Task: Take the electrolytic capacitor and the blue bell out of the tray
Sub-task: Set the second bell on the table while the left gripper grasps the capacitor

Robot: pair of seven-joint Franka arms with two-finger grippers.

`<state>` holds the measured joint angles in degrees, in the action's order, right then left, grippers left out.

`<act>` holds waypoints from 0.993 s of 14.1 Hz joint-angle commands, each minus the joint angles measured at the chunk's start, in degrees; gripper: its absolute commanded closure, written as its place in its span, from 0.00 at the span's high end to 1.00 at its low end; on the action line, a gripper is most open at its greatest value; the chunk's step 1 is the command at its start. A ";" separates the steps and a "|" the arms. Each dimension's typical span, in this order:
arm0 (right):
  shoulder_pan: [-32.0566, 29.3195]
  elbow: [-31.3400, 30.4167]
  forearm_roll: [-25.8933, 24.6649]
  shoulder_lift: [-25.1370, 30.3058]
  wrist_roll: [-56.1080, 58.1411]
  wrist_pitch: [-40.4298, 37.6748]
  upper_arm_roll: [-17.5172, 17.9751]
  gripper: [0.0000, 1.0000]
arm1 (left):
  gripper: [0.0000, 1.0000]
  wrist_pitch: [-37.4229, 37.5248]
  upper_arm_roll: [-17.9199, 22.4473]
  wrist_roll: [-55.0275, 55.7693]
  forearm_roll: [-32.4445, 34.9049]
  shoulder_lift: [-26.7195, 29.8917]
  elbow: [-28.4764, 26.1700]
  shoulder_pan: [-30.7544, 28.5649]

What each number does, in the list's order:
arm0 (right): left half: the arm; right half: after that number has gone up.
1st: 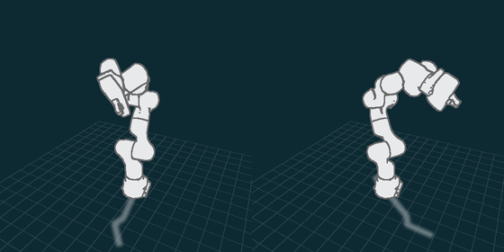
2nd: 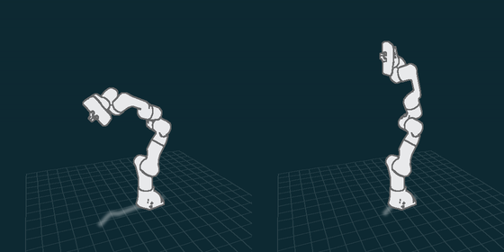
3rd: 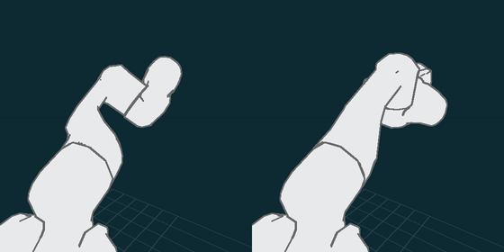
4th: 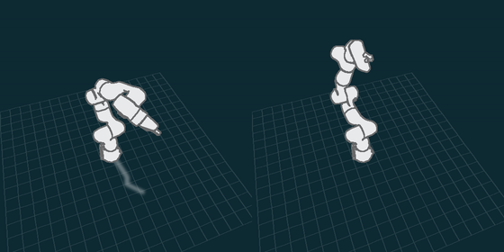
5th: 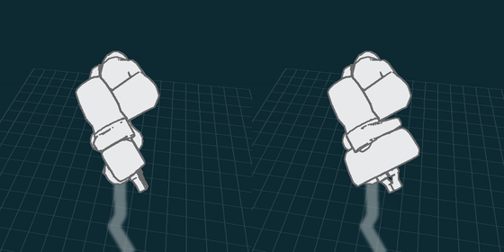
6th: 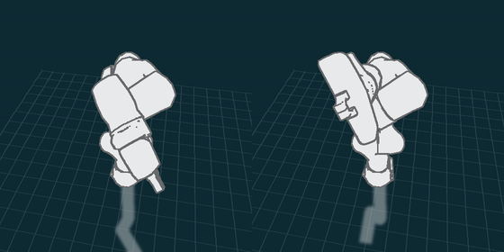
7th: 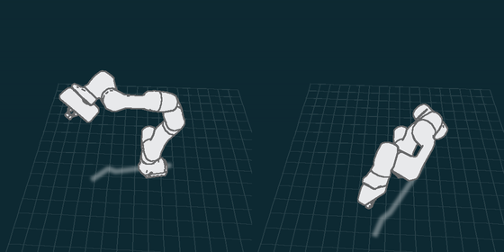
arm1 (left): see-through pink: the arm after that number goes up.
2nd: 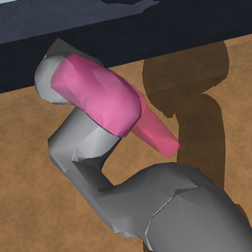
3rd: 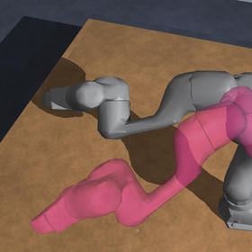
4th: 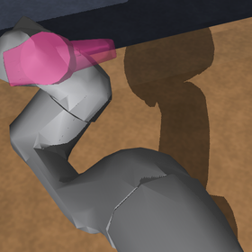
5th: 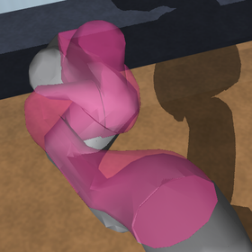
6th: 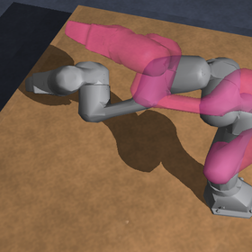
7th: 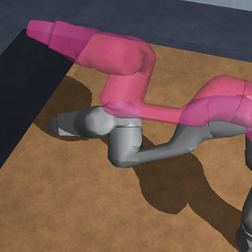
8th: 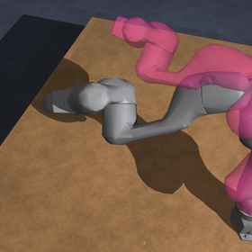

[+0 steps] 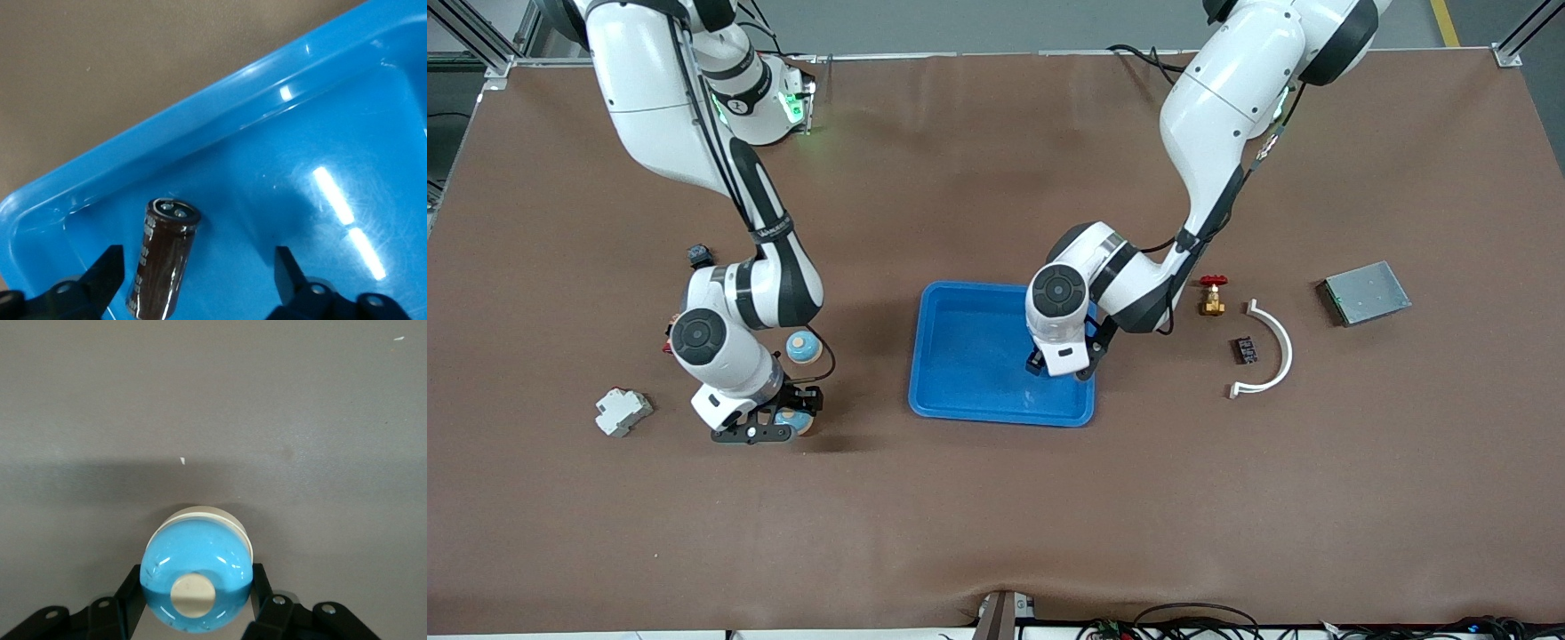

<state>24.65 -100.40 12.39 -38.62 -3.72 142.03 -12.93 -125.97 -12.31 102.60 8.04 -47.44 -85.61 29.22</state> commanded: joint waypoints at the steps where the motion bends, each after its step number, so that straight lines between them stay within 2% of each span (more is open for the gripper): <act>1: -3.29 -1.02 2.02 -0.05 3.81 0.96 2.56 0.00 | 0.48 -0.33 0.54 2.08 1.54 -0.20 0.62 0.58; 2: -3.11 -2.33 2.11 -0.05 3.81 2.97 2.64 0.00 | 0.31 -0.33 0.53 2.08 1.54 -0.11 0.70 0.49; 5: -3.02 -4.37 2.11 -0.05 3.90 6.24 2.91 0.00 | 0.04 -0.33 0.53 1.99 1.63 -0.11 0.70 0.40; 6: -3.11 -4.46 2.11 -0.05 3.90 6.33 2.91 0.00 | 0.00 -0.33 0.62 1.99 1.55 -0.11 0.70 0.32; 12: -4.34 -4.37 2.11 -0.14 3.90 6.33 2.91 0.00 | 0.00 -0.16 0.62 0.85 1.81 1.20 1.14 -0.21; 14: -4.34 -4.37 2.11 -0.14 3.90 6.33 2.91 0.00 | 0.00 0.37 0.53 -3.08 2.07 2.95 1.23 -1.08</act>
<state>21.78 -103.72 13.31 -39.26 -1.25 147.81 -11.04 -126.19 -11.82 101.92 8.62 -47.06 -83.97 28.91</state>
